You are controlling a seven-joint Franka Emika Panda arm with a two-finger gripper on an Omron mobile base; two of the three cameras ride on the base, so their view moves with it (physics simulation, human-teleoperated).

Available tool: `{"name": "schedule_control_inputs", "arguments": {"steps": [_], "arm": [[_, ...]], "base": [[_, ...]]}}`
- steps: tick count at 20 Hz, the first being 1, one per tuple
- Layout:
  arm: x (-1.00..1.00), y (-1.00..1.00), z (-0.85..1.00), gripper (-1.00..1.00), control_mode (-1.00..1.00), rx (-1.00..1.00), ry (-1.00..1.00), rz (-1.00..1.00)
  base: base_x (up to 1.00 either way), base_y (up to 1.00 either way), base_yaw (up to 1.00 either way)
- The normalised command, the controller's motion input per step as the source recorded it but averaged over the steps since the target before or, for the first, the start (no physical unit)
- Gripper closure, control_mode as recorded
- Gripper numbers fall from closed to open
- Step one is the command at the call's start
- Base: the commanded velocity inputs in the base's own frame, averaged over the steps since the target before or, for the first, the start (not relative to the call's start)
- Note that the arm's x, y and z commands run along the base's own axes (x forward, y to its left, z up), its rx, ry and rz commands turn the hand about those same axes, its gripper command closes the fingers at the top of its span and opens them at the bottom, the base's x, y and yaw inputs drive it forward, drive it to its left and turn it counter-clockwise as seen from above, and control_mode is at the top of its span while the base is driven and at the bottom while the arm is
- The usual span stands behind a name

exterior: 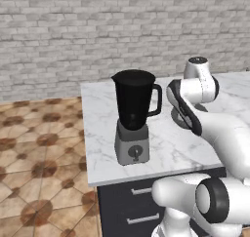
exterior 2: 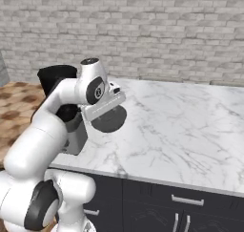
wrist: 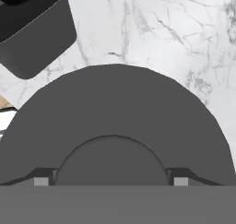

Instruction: Close the lid blender by securely placing the lid on top.

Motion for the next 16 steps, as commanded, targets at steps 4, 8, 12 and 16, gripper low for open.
{"name": "schedule_control_inputs", "arguments": {"steps": [4,8,12,16], "arm": [[-0.18,0.06,0.97,1.0,-1.0,-0.01,-0.22,0.05],[-0.29,0.14,0.89,1.0,-1.0,-0.01,-0.3,0.08],[-0.34,0.24,0.77,1.0,-1.0,0.0,-0.33,0.1],[-0.43,0.23,0.85,1.0,-1.0,0.0,-0.31,0.1]], "base": [[0.0,0.0,0.0],[0.0,0.0,0.0],[0.0,0.0,0.0],[0.0,0.0,0.0]]}}
